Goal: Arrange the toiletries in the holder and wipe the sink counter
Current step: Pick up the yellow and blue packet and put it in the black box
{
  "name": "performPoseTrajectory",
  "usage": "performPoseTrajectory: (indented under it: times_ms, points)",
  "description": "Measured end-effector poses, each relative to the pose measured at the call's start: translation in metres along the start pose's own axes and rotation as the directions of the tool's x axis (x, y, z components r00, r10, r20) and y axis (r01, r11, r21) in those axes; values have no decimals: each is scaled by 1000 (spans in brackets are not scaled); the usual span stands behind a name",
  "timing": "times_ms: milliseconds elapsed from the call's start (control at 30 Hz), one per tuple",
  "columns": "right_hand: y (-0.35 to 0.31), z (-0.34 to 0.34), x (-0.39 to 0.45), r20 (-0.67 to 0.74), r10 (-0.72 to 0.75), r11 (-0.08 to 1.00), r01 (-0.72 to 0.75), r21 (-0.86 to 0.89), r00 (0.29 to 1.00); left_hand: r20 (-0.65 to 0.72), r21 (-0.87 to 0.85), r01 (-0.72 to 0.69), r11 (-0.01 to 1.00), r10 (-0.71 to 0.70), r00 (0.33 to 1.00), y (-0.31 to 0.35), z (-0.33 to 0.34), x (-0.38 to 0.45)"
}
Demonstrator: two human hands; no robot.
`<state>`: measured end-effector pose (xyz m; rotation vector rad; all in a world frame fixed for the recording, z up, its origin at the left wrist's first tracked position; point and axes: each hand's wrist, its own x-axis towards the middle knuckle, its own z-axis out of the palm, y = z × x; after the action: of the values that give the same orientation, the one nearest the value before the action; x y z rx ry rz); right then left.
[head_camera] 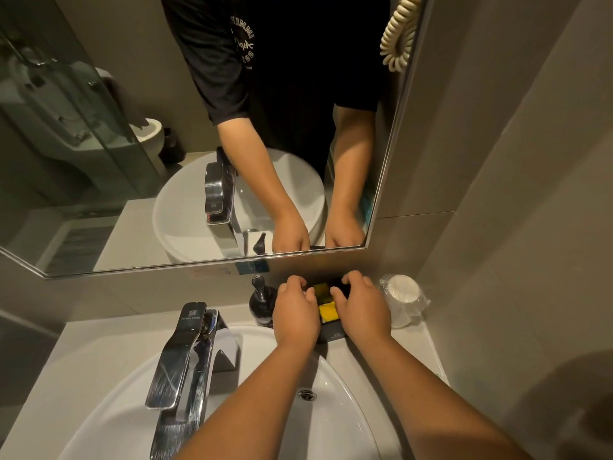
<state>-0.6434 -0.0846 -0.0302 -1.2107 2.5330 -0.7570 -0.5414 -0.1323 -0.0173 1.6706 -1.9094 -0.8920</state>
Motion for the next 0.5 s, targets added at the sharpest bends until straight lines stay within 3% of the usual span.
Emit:
performPoseTrajectory:
  times_ms: [200, 333, 433, 500]
  points:
    - [6, -22, -10, -70, 5, 973, 11, 230, 998, 14, -50, -54, 997, 55, 998, 7, -6, -15]
    - [27, -59, -62, -166, 180, 916, -104, 387, 970, 104, -119, -156, 981, 169, 980, 21, -10, -57]
    - [70, -71, -117, -110, 295, 929, -258, 264, 949, 329, -191, -150, 970, 207, 921, 29, -2, -101]
    - [98, -69, -151, -58, 341, 938, -336, 84, 938, 507, -228, -22, 973, 138, 851, 31, 10, -127]
